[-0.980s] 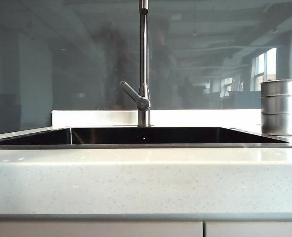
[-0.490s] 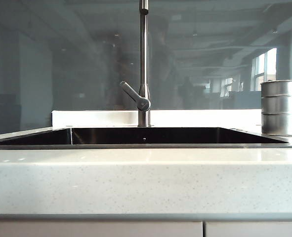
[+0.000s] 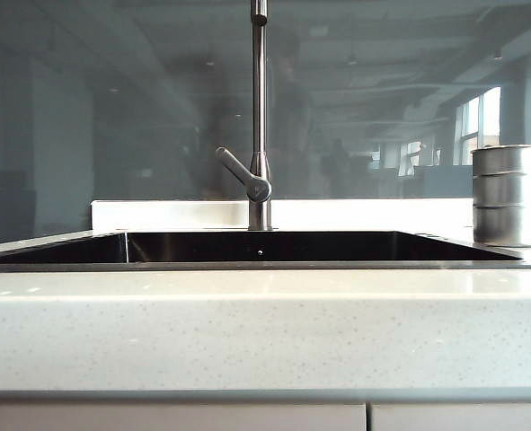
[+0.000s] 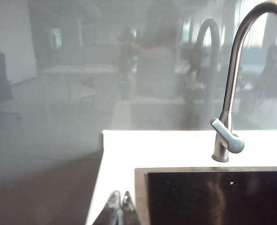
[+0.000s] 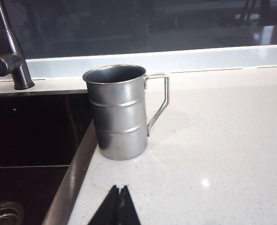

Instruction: Pick up the mug next to the sink, go to the faucet to get some water, pour the water into the sink, and finally put the mug back to its place.

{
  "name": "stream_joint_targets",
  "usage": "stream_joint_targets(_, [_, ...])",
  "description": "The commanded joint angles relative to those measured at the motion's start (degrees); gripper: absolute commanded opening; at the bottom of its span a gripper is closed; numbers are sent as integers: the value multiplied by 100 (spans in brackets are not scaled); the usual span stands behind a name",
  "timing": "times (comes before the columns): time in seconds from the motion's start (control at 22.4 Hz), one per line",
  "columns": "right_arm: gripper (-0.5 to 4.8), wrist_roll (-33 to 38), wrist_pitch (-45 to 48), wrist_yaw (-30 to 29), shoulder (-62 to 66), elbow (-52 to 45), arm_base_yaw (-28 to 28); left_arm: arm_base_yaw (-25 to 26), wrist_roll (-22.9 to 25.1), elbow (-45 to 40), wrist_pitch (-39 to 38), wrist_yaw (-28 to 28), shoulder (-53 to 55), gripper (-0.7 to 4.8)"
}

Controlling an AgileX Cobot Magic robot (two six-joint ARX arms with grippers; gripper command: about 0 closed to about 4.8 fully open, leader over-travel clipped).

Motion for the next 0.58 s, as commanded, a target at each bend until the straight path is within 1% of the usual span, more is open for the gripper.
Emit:
stream_joint_targets(0.04, [-5, -20, 103, 4, -13, -13, -2, 9, -258, -715, 846, -17, -308, -6])
stream_joint_targets(0.18, [-5, -20, 103, 4, -13, -13, -2, 184, -282, -1147, 501, 94, -984, -6])
stream_joint_targets(0.31, [-5, -20, 101, 4, -13, -13, -2, 339, -278, -1241, -50, 221, -1532, -6])
stream_joint_targets(0.49, [-6, -20, 98, 7, -13, -13, -2, 317, -232, -1244, -118, 219, -1508, -6])
stream_joint_targets(0.58, [-5, -20, 98, 4, -13, -13, -2, 317, -234, -1244, -271, 184, -1508, -6])
